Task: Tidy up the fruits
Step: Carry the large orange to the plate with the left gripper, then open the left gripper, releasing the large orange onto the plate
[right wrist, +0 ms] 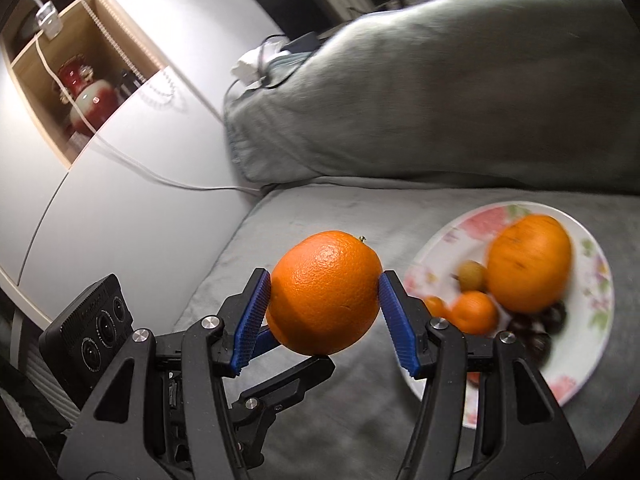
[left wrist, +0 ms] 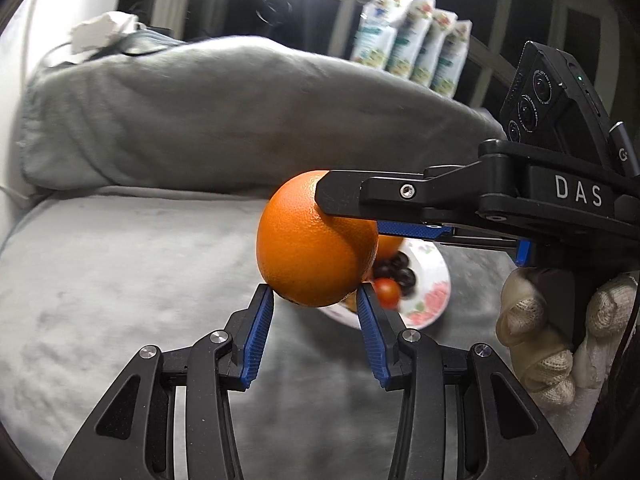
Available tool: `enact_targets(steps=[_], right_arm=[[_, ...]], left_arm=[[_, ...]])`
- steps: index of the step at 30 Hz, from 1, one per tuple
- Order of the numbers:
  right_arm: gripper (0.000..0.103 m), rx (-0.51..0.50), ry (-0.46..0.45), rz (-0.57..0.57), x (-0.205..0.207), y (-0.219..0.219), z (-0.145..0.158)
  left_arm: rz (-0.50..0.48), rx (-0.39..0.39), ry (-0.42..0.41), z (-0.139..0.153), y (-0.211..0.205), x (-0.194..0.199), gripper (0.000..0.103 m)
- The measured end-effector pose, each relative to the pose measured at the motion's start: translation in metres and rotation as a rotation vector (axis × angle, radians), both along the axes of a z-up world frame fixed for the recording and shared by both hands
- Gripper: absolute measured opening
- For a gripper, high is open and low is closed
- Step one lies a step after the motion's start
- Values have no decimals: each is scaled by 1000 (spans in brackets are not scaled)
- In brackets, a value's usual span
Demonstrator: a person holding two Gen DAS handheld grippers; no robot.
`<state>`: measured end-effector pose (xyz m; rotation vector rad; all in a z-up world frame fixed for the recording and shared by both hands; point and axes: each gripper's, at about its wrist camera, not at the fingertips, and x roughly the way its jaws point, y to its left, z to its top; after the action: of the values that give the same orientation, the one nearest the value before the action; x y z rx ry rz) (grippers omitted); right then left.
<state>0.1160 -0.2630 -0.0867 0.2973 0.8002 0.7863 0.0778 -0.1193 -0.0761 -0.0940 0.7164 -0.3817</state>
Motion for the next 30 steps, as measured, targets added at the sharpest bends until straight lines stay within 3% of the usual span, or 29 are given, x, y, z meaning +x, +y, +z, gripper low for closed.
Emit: enact_targets(steps=[16, 30], right_arm=[[59, -32, 27, -126, -4, -65, -26], [59, -81, -69, -206, -25, -82, -17]], left_arm=[[-132, 55, 56, -22, -59, 11, 39], [-131, 64, 21, -12, -49, -6, 39]])
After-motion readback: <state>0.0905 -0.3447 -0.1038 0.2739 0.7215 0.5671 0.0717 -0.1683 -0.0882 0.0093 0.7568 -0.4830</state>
